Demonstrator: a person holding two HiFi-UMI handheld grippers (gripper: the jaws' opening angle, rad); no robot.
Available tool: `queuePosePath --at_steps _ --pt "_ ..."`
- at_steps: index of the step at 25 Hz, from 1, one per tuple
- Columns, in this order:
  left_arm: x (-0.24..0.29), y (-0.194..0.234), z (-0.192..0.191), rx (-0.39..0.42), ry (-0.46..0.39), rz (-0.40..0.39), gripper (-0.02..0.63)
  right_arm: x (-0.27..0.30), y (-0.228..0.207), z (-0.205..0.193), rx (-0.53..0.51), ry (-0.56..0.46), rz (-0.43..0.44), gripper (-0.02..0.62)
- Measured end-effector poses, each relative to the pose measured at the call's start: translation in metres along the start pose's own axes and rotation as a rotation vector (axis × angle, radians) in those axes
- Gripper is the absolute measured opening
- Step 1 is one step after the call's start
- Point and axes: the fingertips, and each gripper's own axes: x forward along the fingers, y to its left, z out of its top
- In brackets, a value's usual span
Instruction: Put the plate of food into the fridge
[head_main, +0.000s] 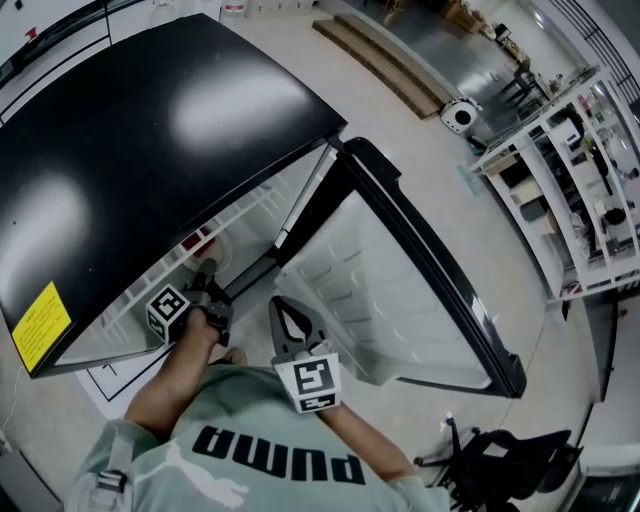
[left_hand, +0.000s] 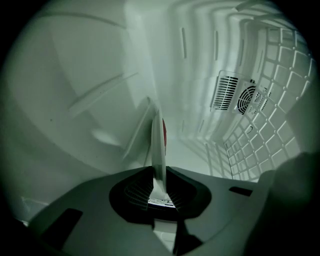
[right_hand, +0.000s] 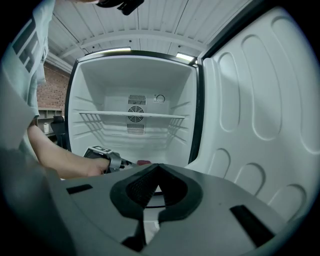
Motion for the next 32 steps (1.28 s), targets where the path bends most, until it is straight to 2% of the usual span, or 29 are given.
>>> queuePosePath --at_steps 5,10,14,16,18,24,32 --pt "0.001 0.0 0.0 -0.015 -0.001 0.0 0.06 0.002 0.0 0.001 0.016 -0.008 0.004 0.005" --pt "0.0 0.002 0.001 0.032 -0.008 0.041 0.067 0.003 -0.001 -0.001 0.028 -0.007 0.001 0.005" --pt "0.004 -0.011 0.001 0.061 -0.004 0.036 0.252 0.004 -0.002 -0.001 0.039 -0.011 -0.003 0.005" --pt "0.004 -0.014 0.001 0.076 0.001 0.047 0.293 0.003 -0.002 0.0 0.04 -0.013 -0.003 0.005" --pt "0.003 -0.015 0.002 0.129 0.004 0.075 0.319 0.002 -0.002 0.0 0.038 -0.013 -0.003 0.005" --pt "0.001 -0.015 0.0 0.414 0.053 0.176 0.362 -0.001 -0.002 -0.002 0.046 -0.014 -0.004 0.005" --pt "-0.002 -0.014 -0.011 0.65 0.11 0.214 0.367 -0.006 0.0 -0.003 0.06 -0.017 0.0 0.005"
